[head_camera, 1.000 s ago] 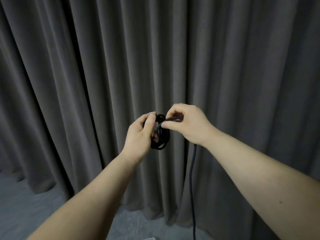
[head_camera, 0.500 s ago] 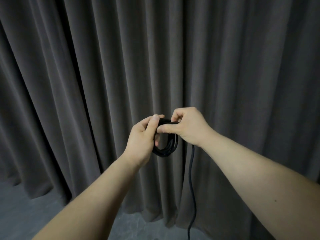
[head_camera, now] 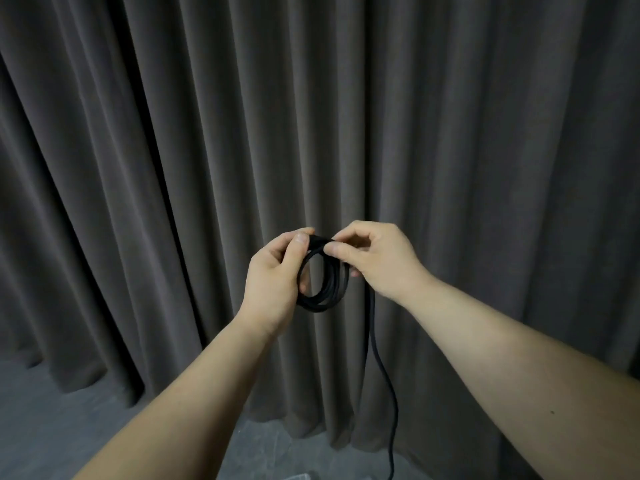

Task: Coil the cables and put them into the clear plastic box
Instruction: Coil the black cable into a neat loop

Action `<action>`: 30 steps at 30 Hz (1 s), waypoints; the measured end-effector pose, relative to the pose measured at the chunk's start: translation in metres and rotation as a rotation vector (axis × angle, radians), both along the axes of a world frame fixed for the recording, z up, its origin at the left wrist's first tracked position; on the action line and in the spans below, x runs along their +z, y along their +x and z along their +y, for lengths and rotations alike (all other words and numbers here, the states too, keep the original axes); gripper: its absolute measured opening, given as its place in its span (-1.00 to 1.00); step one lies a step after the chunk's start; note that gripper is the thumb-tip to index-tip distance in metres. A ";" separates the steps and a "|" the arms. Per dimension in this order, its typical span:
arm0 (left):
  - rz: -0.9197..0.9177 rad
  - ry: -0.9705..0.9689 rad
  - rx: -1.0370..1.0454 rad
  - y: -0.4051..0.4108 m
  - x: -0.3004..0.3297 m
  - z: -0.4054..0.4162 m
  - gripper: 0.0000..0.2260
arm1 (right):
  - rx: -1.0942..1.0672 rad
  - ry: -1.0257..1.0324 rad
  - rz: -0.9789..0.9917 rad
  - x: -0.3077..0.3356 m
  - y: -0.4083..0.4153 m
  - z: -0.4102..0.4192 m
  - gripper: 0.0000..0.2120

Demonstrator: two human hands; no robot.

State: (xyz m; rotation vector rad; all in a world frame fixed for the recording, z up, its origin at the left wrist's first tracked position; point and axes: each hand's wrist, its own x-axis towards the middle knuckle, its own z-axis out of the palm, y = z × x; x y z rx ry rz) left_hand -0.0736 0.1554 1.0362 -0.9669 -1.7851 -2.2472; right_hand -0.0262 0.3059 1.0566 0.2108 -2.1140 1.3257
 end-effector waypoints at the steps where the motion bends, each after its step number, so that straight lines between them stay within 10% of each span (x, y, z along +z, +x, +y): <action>1: 0.012 -0.014 0.013 0.000 0.000 0.000 -0.83 | -0.026 0.001 0.033 -0.001 0.000 0.000 -0.92; 30: -0.078 0.079 -0.036 0.008 0.001 -0.002 -0.78 | -0.280 0.066 0.157 -0.017 -0.006 -0.009 -0.66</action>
